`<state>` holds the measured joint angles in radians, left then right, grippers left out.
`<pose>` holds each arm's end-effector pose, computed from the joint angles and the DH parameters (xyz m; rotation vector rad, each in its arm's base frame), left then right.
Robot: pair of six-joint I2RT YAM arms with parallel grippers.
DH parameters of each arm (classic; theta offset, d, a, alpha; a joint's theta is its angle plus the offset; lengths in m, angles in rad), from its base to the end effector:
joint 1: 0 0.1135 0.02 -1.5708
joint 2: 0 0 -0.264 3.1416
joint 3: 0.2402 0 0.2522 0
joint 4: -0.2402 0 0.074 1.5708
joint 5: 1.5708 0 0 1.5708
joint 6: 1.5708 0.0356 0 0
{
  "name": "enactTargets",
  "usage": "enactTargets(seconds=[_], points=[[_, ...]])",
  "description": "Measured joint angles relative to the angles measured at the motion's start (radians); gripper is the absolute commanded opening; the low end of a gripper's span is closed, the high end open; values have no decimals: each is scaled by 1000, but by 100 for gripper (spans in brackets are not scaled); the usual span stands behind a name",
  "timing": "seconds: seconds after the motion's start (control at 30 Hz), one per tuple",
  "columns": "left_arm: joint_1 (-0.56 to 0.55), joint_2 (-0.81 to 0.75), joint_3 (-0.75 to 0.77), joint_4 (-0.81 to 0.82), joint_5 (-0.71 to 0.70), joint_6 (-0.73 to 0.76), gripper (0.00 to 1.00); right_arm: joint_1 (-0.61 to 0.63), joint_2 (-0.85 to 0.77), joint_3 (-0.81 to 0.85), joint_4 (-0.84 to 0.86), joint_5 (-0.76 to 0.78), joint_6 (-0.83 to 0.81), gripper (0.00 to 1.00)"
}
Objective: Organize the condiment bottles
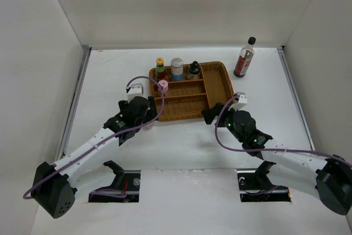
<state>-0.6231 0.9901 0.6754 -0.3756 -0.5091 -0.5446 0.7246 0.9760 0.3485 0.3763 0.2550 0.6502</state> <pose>0.1788 -0.1071 0.2485 -0.1786 2.1544 -0.0914 0.1637 0.1329 0.2100 0.1162 1.8736 0.7344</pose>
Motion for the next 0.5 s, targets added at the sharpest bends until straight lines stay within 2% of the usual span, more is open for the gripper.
enactTargets(seconds=[0.17,0.43,0.5], points=[[-6,20,-17,-13,48,-8,83,0,0,0,0,0,0,91],[-6,74,-26,-10,58,-13,71,0,-2,0,0,0,0,92],[-5,92,-27,-9,57,-13,71,0,-6,0,0,0,0,92]])
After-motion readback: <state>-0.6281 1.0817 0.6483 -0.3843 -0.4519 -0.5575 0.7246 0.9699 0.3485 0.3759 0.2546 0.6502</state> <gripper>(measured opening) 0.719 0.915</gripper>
